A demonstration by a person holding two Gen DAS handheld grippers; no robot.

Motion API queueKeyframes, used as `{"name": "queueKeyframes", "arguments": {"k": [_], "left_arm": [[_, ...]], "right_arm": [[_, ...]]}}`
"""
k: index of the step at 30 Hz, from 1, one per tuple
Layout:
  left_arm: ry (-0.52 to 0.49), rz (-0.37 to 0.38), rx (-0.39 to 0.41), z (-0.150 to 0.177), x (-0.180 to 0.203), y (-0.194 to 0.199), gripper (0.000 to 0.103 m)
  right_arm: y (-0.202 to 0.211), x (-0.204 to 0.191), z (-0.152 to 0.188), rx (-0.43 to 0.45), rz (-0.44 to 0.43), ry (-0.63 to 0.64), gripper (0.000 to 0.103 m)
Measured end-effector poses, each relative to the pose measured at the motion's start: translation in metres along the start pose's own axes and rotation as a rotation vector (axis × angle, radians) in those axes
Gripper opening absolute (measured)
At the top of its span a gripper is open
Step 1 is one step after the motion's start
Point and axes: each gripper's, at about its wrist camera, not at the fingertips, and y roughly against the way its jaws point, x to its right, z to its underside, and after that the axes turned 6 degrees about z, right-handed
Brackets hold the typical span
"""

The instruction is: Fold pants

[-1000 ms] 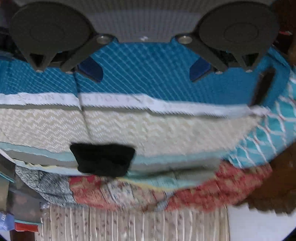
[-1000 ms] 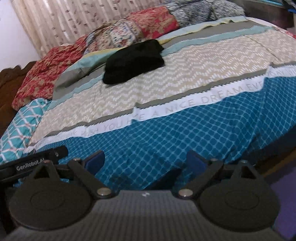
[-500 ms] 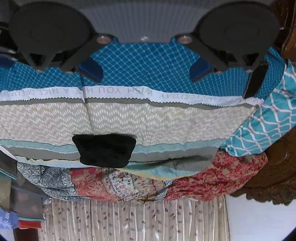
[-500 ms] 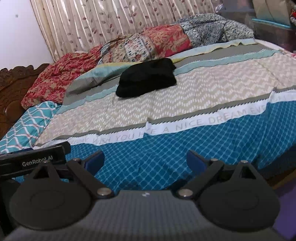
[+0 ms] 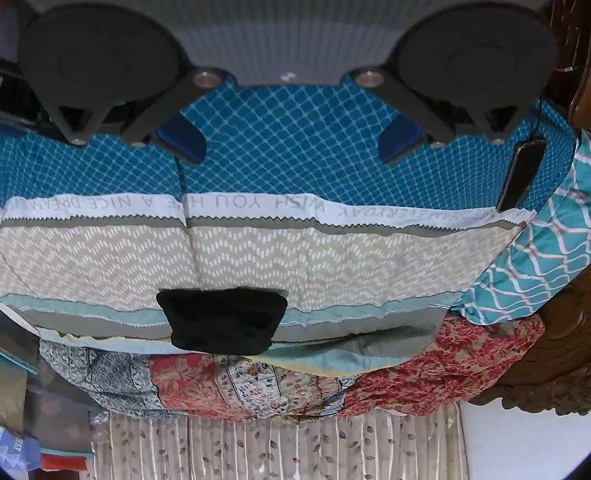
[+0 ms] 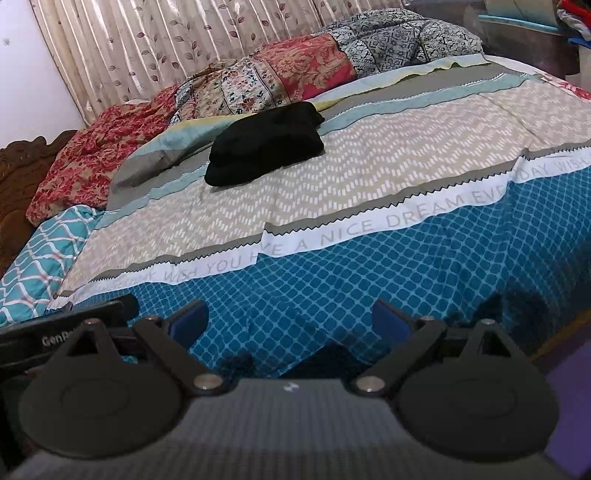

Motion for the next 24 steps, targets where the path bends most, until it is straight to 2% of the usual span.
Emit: {"name": "queueKeyframes", "arguments": {"k": [8,24], "left_arm": [[-0.019,-0.005,-0.033,0.005,0.002,-0.005,0.103],[-0.033,-0.004,-0.092,0.012,0.006,-0.015,0.103]], "right_arm": [[-0.005,0.003,0.000,-0.035,-0.001,-0.011,0.097],[-0.006,0.002,0.000,-0.042,0.000,-0.008,0.097]]}}
